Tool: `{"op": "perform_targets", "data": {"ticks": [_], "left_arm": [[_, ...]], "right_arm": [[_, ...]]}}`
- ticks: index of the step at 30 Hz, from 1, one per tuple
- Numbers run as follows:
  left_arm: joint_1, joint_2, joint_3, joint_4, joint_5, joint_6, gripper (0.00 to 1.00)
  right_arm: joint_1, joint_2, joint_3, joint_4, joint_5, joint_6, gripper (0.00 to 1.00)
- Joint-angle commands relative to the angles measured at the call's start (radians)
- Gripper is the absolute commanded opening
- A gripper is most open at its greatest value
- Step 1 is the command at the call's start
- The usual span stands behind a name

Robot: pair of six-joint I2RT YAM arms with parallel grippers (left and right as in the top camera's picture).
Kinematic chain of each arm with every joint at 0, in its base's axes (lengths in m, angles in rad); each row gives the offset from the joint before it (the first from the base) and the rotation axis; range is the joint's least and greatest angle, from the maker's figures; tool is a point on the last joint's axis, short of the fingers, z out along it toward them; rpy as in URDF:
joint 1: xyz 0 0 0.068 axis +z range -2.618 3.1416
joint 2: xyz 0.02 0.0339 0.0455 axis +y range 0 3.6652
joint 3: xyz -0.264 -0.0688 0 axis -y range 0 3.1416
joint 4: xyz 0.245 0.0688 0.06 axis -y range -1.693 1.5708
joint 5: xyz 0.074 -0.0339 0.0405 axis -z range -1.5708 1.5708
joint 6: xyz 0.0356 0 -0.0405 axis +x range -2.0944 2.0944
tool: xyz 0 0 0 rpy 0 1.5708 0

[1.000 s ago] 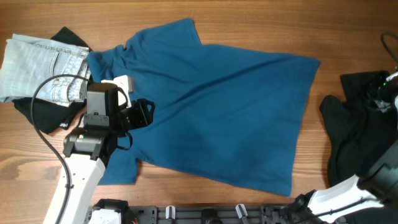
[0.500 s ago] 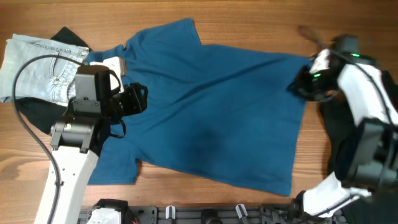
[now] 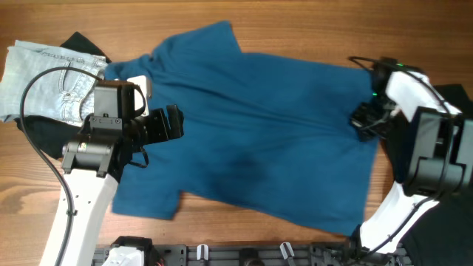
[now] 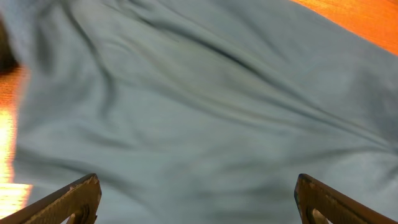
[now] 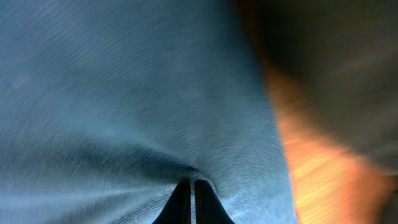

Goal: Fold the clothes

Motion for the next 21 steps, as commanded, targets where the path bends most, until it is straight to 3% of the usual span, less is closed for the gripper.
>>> {"op": "perform_targets", "data": {"ticks": [1,5,10,12,16,17,20,21], "left_arm": [[-0.003,0.010,0.013,0.004,-0.027,0.024,1.00],[-0.004,0.051,0.013,0.003,-0.026,0.024,1.00],[-0.004,0.143,0.013,0.060,-0.027,0.024,0.99],[-0.004,0.192,0.013,0.117,-0.027,0.030,0.91],[-0.003,0.328,0.013,0.185,-0.041,0.081,0.63],[-0.003,0.373,0.013,0.195,-0.066,0.080,0.53],[-0.003,0.506,0.013,0.249,-0.121,0.081,0.40],[-0.003,0.541,0.013,0.270,-0.131,0.081,0.31]], "right_arm": [[-0.077,0.039,0.037,-0.005,0.149,-0.064,0.04],[-0.058,0.015,0.095,-0.009,0.101,-0.211,0.07],[-0.036,-0.106,0.174,0.000,-0.116,-0.331,0.23],[-0.036,-0.179,0.203,0.022,-0.240,-0.347,0.29],[-0.036,-0.335,0.212,0.084,-0.427,-0.349,0.41],[-0.036,-0.367,0.212,0.090,-0.454,-0.349,0.42],[-0.036,-0.411,0.212,0.084,-0.479,-0.347,0.43],[-0.036,-0.412,0.212,0.076,-0.479,-0.347,0.43]]}}
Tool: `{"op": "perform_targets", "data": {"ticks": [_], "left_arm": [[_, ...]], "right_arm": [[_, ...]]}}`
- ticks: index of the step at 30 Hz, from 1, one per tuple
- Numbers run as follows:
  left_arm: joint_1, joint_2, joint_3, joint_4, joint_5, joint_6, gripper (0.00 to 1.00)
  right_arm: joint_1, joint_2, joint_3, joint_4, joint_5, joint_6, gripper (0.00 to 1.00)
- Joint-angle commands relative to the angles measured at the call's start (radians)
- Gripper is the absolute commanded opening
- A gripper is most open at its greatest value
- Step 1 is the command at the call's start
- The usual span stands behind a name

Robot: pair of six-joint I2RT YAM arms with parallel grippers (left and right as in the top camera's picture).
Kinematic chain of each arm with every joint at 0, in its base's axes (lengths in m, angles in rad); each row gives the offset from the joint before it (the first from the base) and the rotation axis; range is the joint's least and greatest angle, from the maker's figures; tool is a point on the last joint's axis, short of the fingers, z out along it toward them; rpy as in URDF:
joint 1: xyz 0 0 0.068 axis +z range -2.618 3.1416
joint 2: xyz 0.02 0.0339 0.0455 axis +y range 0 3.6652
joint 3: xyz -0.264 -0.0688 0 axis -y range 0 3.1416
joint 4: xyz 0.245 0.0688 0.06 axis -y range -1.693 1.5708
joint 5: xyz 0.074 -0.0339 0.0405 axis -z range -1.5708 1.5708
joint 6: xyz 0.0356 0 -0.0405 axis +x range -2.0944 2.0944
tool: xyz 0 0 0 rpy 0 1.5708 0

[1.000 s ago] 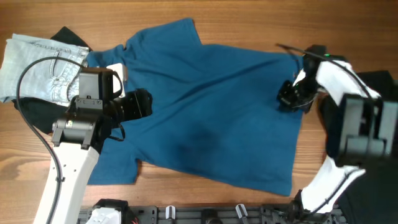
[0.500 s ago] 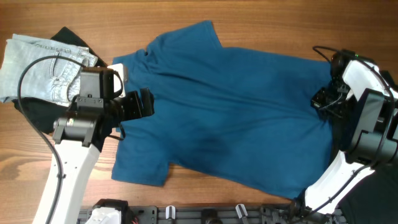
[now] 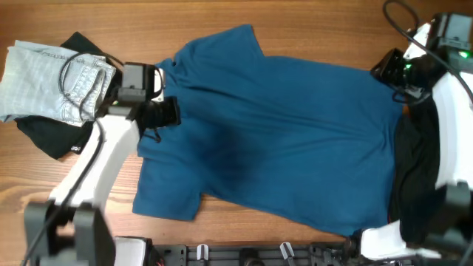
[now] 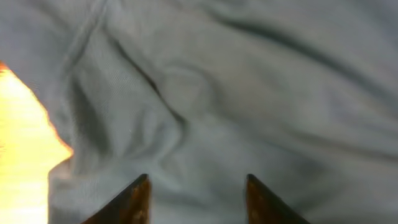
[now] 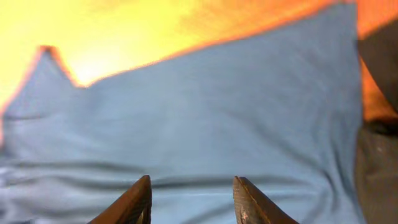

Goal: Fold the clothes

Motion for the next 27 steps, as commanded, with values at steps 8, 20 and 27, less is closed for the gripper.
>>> {"op": "perform_targets", "data": {"ticks": [8,20,27], "left_arm": [[0.059,0.288,0.013,0.011,-0.383,-0.154,0.04],[0.315,0.247,0.014,-0.192,-0.317,-0.283,0.04],[0.243,0.095,0.039,-0.151,-0.104,-0.161,0.24]], "right_arm": [[-0.001,-0.014,-0.001,-0.048,-0.095,-0.016,0.43],[0.056,0.010,-0.166,0.084,-0.014,0.022,0.49],[0.061,0.149,-0.220,0.139,0.142,0.138,0.36]]}}
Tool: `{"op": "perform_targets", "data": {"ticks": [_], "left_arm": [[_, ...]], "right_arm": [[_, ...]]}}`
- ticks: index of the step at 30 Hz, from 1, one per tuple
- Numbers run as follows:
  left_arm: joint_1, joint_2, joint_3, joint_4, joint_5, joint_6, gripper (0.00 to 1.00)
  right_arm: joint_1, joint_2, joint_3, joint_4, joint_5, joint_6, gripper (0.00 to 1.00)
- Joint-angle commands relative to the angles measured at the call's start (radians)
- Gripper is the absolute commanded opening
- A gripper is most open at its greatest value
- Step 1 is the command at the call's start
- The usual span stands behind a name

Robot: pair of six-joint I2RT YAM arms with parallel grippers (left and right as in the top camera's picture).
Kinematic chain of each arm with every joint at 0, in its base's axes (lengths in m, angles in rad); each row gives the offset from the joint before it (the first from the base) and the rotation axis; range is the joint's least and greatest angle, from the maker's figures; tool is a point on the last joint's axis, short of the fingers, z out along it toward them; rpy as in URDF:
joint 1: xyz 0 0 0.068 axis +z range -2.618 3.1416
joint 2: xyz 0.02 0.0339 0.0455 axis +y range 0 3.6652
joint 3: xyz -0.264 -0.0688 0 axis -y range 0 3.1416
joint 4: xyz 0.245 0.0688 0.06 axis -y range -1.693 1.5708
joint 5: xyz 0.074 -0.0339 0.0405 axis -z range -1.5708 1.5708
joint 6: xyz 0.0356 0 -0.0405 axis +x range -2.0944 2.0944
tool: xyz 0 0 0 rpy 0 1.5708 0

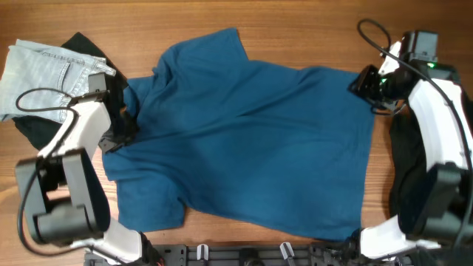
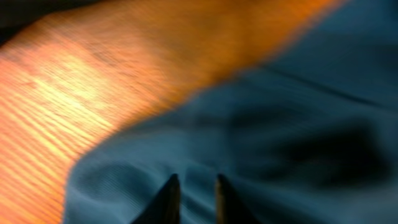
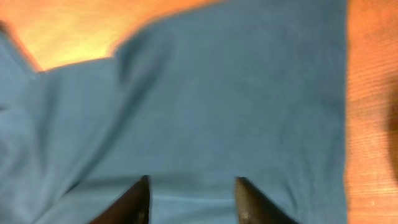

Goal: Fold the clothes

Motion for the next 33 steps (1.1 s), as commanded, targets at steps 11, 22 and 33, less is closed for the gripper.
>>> {"op": "perform_targets", "data": {"ticks": [11,22,33], "left_arm": [[-0.241,-0.268,0.056,0.150,0.230,0.229,0.34],[-0.270,-0.180,0.056,0.367,0.231,0.315,0.36],[-0.277,0.087,0.056,0.669,0.345,0.391,0.37]], "right_arm": [[-0.002,0.402,-0.016,0.240,0.166,0.176,0.04],[-0.143,0.407,0.024,0.002,0.374,0.190,0.04],[-0.141,0.039,0.055,0.016,-0.053,-0.117,0.40]]}}
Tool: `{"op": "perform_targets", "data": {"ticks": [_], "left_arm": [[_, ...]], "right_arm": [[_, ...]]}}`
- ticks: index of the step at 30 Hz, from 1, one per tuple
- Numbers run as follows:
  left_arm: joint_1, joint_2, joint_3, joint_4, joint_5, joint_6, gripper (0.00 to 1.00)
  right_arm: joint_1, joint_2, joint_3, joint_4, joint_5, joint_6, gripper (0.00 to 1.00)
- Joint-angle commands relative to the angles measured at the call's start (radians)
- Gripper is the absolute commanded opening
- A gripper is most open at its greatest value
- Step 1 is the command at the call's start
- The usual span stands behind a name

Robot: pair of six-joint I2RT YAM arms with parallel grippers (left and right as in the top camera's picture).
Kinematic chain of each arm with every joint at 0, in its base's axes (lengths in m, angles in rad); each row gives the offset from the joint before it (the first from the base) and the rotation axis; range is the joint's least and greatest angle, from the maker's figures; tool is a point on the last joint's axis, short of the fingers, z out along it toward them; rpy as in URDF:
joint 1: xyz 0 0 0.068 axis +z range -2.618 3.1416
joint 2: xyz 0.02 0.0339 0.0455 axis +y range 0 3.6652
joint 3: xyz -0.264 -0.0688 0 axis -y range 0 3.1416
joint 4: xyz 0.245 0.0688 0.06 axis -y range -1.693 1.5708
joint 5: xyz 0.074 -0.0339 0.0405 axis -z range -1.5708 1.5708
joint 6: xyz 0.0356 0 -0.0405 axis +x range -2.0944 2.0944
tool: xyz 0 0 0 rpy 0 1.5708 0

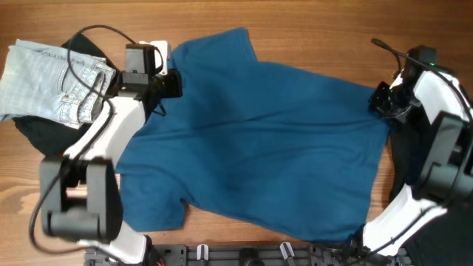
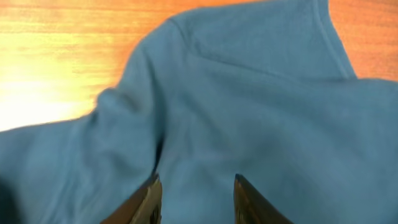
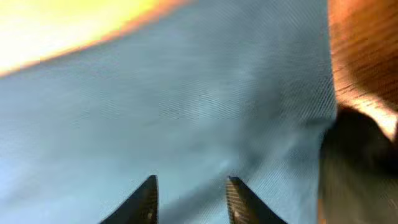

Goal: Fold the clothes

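Observation:
A blue T-shirt [image 1: 259,140] lies spread across the table, collar at the far left, hem at the right. My left gripper [image 1: 167,83] hovers at the collar and shoulder. In the left wrist view it [image 2: 196,183] is open over blue cloth, with a sleeve [image 2: 267,37] ahead. My right gripper [image 1: 383,100] sits at the shirt's far right corner. In the right wrist view it [image 3: 191,186] is open, its fingertips [image 3: 149,190] just over the fabric.
Folded light jeans [image 1: 44,77] lie at the far left on a black garment [image 1: 44,137]. Another black garment [image 1: 414,170] lies under the right arm and shows beside the shirt edge [image 3: 357,155]. Bare wood runs along the far side [image 1: 310,29].
My left gripper has gone from the shirt's left edge, jaws almost together, to the collar, now open. My right gripper has moved slightly right and nearer. The shirt's right corner sits further right.
First my right gripper was shut on the shirt's right edge and the left was open over its left part. Then the shirt lay further right, both grippers open. Later the left pinched at the left edge. Now both are open on the shirt's far corners.

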Motion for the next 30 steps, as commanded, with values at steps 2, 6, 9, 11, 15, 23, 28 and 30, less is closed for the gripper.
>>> {"op": "perform_targets", "data": {"ticks": [2,6,9,11,15,23,28,30], "left_arm": [[-0.011,0.154,0.008,0.180,0.045,0.093,0.35],[-0.007,0.283,0.010,0.355,-0.001,0.092,0.27],[0.009,0.365,0.014,0.416,-0.034,0.089,0.23],[0.032,0.400,0.018,0.443,-0.066,0.076,0.20],[0.132,0.436,0.021,0.511,-0.161,-0.034,0.15],[0.310,0.435,0.117,0.462,0.051,-0.178,0.15],[0.293,0.402,0.175,0.420,0.092,-0.178,0.20],[0.283,0.365,0.177,0.416,0.093,-0.178,0.26]], "right_arm": [[-0.004,-0.266,0.005,-0.004,-0.208,-0.062,0.41],[0.004,-0.382,0.004,-0.049,-0.229,-0.044,0.41],[0.021,-0.400,0.004,-0.091,-0.229,-0.043,0.41],[0.035,-0.397,0.002,-0.109,-0.228,-0.045,0.41],[0.077,-0.397,-0.019,-0.108,-0.204,-0.044,0.40],[0.182,-0.393,-0.143,-0.028,0.055,0.085,0.45],[0.183,-0.337,-0.217,0.055,0.098,0.154,0.50],[0.183,-0.297,-0.219,0.061,0.077,0.123,0.50]]}}
